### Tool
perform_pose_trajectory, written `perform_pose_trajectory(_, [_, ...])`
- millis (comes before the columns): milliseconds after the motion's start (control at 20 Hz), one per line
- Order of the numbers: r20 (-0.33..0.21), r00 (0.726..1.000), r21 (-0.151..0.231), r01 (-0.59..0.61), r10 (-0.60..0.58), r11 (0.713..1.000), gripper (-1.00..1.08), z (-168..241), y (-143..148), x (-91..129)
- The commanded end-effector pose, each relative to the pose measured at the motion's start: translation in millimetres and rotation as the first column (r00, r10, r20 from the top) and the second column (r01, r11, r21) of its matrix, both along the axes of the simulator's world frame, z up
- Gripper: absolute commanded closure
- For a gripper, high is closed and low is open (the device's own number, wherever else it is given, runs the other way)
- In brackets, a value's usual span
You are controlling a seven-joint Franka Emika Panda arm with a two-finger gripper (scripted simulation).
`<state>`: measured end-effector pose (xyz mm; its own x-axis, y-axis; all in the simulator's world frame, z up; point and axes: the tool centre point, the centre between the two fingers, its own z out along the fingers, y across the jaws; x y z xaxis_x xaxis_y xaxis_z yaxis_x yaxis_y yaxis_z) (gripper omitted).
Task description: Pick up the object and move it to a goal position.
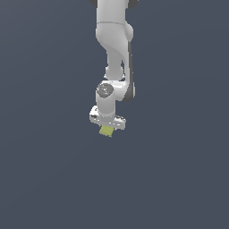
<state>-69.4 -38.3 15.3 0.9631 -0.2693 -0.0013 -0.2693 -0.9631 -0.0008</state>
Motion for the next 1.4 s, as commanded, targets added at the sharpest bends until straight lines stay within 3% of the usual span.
perform_pose_trajectory(0, [0.002,1.0,0.0,0.0,0.0,1.0,1.08,6,-4,-1])
perform_pose_trajectory(450, [0.002,1.0,0.0,0.001,-0.001,1.0,1.08,52,-30,-17])
perform_pose_trajectory(1350, [0.001,1.0,0.001,0.002,-0.002,1.0,1.08,194,-115,-61])
